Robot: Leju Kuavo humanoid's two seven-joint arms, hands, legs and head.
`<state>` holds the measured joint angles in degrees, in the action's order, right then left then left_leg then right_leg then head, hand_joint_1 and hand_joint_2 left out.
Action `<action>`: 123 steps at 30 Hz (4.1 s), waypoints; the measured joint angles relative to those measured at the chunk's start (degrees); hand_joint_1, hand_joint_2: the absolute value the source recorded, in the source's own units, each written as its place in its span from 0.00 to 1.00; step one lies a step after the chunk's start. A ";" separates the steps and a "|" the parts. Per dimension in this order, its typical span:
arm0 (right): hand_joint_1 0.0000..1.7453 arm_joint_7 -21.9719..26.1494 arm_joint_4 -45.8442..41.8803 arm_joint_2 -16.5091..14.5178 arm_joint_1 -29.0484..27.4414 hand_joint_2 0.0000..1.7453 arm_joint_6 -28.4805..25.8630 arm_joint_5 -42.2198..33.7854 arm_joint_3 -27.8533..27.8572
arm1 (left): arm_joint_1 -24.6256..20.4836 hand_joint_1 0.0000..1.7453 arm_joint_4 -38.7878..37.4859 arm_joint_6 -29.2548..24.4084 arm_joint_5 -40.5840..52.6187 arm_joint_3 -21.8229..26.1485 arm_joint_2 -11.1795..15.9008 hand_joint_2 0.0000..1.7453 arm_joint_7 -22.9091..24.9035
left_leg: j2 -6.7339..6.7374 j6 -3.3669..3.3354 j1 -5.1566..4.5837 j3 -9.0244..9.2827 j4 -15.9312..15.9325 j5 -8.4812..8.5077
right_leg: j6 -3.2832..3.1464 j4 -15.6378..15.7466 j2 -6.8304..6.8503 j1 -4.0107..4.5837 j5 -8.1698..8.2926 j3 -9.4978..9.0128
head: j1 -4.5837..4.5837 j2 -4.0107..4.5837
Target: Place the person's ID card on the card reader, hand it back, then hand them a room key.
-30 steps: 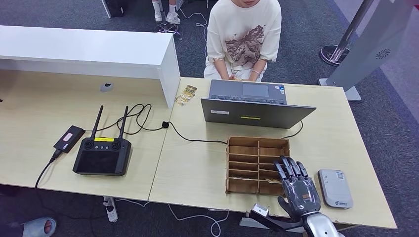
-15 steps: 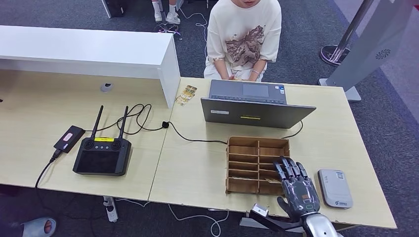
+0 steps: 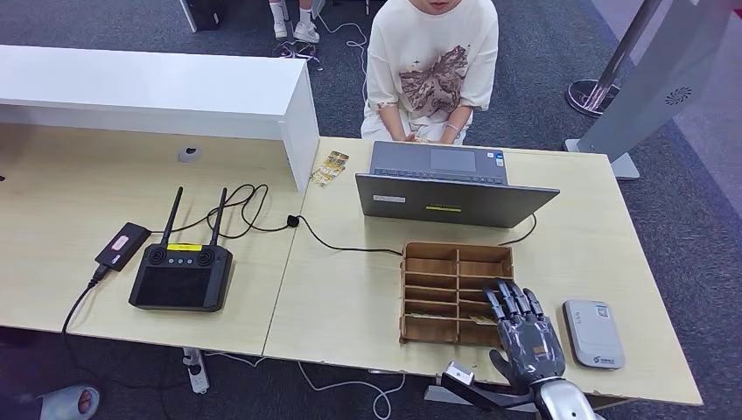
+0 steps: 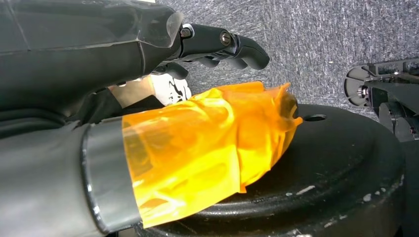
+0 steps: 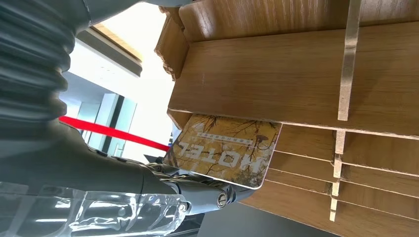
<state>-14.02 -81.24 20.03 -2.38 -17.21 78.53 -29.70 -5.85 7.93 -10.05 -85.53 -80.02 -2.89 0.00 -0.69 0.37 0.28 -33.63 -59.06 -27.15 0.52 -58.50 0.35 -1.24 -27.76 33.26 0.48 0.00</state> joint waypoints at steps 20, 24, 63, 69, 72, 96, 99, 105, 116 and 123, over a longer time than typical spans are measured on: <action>0.00 0.49 -3.47 -0.21 -0.99 1.00 -2.04 0.35 -0.11 | 0.00 0.00 -0.01 -0.04 0.00 0.00 -0.11 0.00 0.00 | 0.00 0.00 0.00 0.00 0.00 0.00 | 0.00 0.00 0.00 0.00 0.00 0.00 | 0.00 0.00; 0.00 0.49 -4.28 -0.21 -1.12 1.00 -2.20 0.35 -0.11 | 0.00 0.00 -0.02 -0.04 0.00 0.00 -0.13 0.00 0.00 | 0.00 0.00 0.00 0.00 0.00 0.00 | 0.00 0.00 0.00 0.00 0.00 0.00 | 0.00 0.00; 0.12 2.02 -6.01 -0.23 -1.34 1.00 -3.71 1.18 -0.11 | 0.00 0.00 -0.02 -0.09 0.00 -0.02 -0.15 0.00 -0.07 | 0.00 0.00 0.00 0.00 0.00 0.00 | 0.00 -0.01 0.00 0.00 0.00 0.00 | 0.00 0.00; 0.12 2.02 -6.01 -0.23 -1.34 1.00 -3.73 1.18 -0.11 | 0.00 0.00 -0.02 -0.09 0.00 -0.02 -0.15 0.00 -0.07 | 0.00 0.00 0.00 0.00 0.00 0.00 | 0.00 -0.01 0.00 0.00 0.00 0.00 | 0.00 0.00; 0.12 2.02 -6.01 -0.23 -1.34 1.00 -3.73 1.18 -0.11 | 0.00 0.00 -0.02 -0.09 0.00 -0.02 -0.15 0.00 -0.07 | 0.00 0.00 0.00 0.00 0.00 0.00 | 0.00 -0.01 0.00 0.00 0.00 0.00 | 0.00 0.00; 0.91 1.36 -6.36 -0.21 -1.44 1.00 -2.67 0.35 0.01 | 0.00 0.00 -0.02 -0.09 0.00 -0.02 -0.15 0.00 -0.15 | 0.00 0.00 0.00 0.01 0.00 0.00 | 0.00 -0.01 0.00 0.00 0.00 0.01 | 0.00 0.00; 0.92 1.19 -6.68 -0.21 -1.53 1.00 -2.27 0.19 0.13 | 0.00 0.00 -0.02 -0.09 0.00 -0.02 -0.15 0.00 -0.15 | 0.00 0.00 0.00 0.01 0.00 0.00 | 0.00 -0.01 0.00 0.00 0.00 0.01 | 0.00 0.00; 0.91 1.12 -7.02 -0.21 -1.69 1.00 -2.18 0.16 0.43 | 0.00 0.00 -0.02 -0.09 0.00 -0.02 -0.15 0.00 -0.17 | 0.00 0.00 0.00 0.01 0.00 0.00 | 0.00 -0.01 -0.01 0.00 0.00 0.01 | 0.00 0.00; 0.97 0.98 -7.15 -0.21 -1.73 1.00 -2.08 0.01 0.99 | 0.00 0.00 -0.02 -0.11 0.00 -0.02 -0.15 0.00 -0.34 | 0.00 0.00 0.00 0.01 0.00 0.00 | 0.00 -0.01 0.00 0.00 0.00 0.01 | 0.00 0.00; 0.98 1.02 -7.92 -0.17 -2.04 1.00 -2.05 -0.66 1.20 | 0.00 0.00 -0.02 -0.11 0.00 -0.02 -0.15 0.00 -0.35 | 0.00 0.00 0.00 0.01 0.00 0.00 | 0.00 -0.01 0.00 0.00 0.00 0.01 | 0.00 0.00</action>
<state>-13.00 -89.16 19.86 -4.42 -19.27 77.87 -28.50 -5.85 7.91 -10.16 -85.53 -80.04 -3.04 -0.35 -0.69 0.37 0.28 -33.62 -59.05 -27.14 0.52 -58.51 0.35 -1.24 -27.76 33.28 0.48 0.00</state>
